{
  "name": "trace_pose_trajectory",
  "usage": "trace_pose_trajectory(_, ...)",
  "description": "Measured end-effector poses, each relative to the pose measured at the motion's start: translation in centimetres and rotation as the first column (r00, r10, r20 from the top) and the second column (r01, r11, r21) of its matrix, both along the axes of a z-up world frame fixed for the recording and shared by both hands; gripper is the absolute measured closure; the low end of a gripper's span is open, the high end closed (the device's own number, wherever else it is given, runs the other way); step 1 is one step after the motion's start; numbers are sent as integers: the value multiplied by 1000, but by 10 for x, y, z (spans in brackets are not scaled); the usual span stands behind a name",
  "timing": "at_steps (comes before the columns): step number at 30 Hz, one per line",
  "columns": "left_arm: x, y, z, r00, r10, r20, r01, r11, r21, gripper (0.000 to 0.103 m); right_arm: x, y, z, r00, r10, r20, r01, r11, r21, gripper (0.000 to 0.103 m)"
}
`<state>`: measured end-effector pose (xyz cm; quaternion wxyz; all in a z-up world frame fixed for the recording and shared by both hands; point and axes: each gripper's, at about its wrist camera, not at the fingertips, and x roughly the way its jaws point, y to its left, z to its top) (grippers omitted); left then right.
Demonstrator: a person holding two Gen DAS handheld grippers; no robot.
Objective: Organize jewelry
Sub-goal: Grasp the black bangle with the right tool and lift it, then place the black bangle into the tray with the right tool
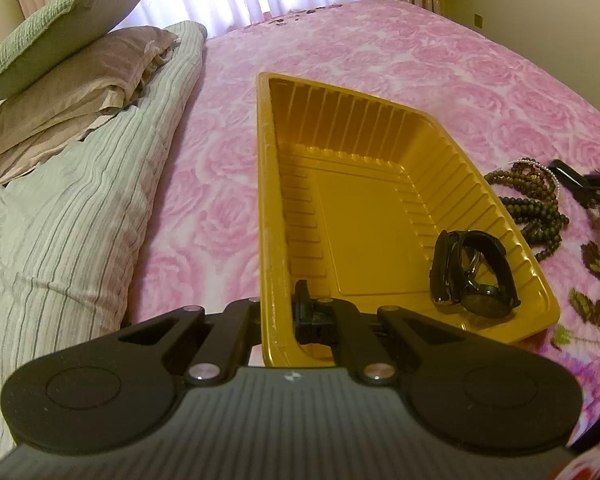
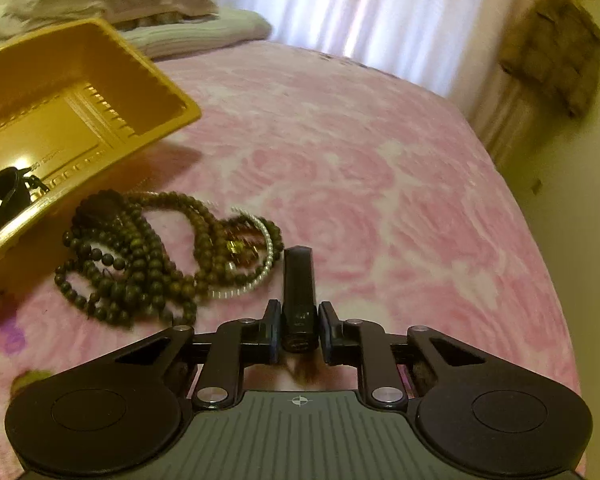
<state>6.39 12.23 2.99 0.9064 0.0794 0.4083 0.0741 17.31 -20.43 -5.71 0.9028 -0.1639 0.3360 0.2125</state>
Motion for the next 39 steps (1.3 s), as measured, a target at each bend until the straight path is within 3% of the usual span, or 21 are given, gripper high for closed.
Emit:
trace_pose_trajectory(6,0,-1,1,1000,0,2,0,1000,4,100,-19,-23,11,986,-146,-75,156,977,148,83)
trace_pose_trajectory(12,0,-1,0,1000,0,2,-1,1000,4,100,-31,-28,31,982,-166,-92,184,948,258,83)
trace_pose_trajectory(19,0,-1,1,1000,0,2,0,1000,2,100,-48,18,58,997,10,-77,17,938,346,83)
trace_pose_trajectory(27,0,-1,-1,1000,0,2,0,1000,-1,100,-66,89,73,967,238,-95,-177,888,424,83)
trace_pose_trajectory(39,0,-1,-2,1000,2,5,-2,1000,-7,100,-64,130,66,943,316,-100,-253,881,401,83)
